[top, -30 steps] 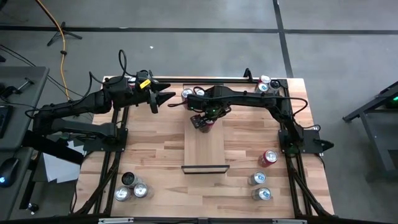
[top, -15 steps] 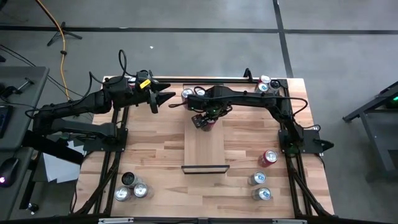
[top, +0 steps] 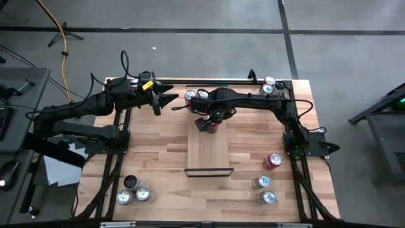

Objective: Place canned beverage on shelf
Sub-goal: Put the red soda can on the shelf aligned with the other red soda can

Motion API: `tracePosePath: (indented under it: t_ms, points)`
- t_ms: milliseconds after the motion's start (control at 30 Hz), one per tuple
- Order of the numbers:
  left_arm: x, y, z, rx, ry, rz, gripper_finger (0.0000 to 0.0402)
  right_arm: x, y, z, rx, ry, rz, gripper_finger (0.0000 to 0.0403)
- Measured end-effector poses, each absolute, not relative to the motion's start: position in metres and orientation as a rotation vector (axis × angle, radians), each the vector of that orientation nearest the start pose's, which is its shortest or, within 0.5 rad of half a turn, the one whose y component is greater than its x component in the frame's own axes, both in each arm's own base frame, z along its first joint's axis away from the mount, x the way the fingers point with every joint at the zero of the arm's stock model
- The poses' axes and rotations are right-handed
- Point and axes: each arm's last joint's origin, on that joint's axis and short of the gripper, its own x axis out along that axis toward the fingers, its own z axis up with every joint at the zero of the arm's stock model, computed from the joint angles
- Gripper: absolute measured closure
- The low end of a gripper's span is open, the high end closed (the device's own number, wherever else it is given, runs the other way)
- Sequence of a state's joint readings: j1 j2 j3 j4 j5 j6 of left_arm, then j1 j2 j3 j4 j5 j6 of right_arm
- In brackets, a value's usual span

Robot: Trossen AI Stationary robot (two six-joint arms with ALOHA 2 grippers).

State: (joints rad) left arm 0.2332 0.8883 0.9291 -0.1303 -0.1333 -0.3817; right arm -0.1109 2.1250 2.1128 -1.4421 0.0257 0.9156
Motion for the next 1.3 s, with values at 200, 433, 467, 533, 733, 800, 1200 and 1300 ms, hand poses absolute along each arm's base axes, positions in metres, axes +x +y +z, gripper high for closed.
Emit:
tracePosePath:
  t_ms: [200, 433, 467, 533, 733, 800, 1200, 1300]
  points:
    - [0.186, 0.048, 0.37, -0.382, 0.019, 0.379, 0.0163, 0.411, -0.048, 0.29, 0.759, 1.348, -0.671, 0.0014]
    - [0.186, 0.048, 0.369, -0.382, 0.023, 0.38, 0.0163, 0.406, -0.047, 0.309, 0.614, 1.399, -0.493, 0.0015]
    - [0.186, 0.048, 0.369, -0.382, 0.023, 0.38, 0.0163, 0.405, -0.046, 0.314, 0.59, 1.406, -0.466, 0.0015]
    - [0.186, 0.048, 0.369, -0.382, 0.023, 0.38, 0.0163, 0.402, -0.046, 0.327, 0.519, 1.391, -0.39, 0.0015]
    - [0.186, 0.048, 0.37, -0.382, 0.019, 0.379, 0.0163, 0.401, -0.049, 0.356, 0.047, 1.289, -0.009, 0.0015]
    - [0.186, 0.048, 0.37, -0.382, 0.018, 0.379, 0.0163, 0.398, -0.049, 0.359, -0.002, 1.275, 0.025, 0.0015]
    - [0.186, 0.048, 0.369, -0.382, 0.021, 0.38, 0.0163, 0.396, -0.067, 0.344, -0.267, 1.294, 0.306, 0.0015]
    - [0.186, 0.048, 0.369, -0.382, 0.021, 0.38, 0.0163, 0.396, -0.073, 0.337, -0.243, 1.315, 0.307, 0.0015]
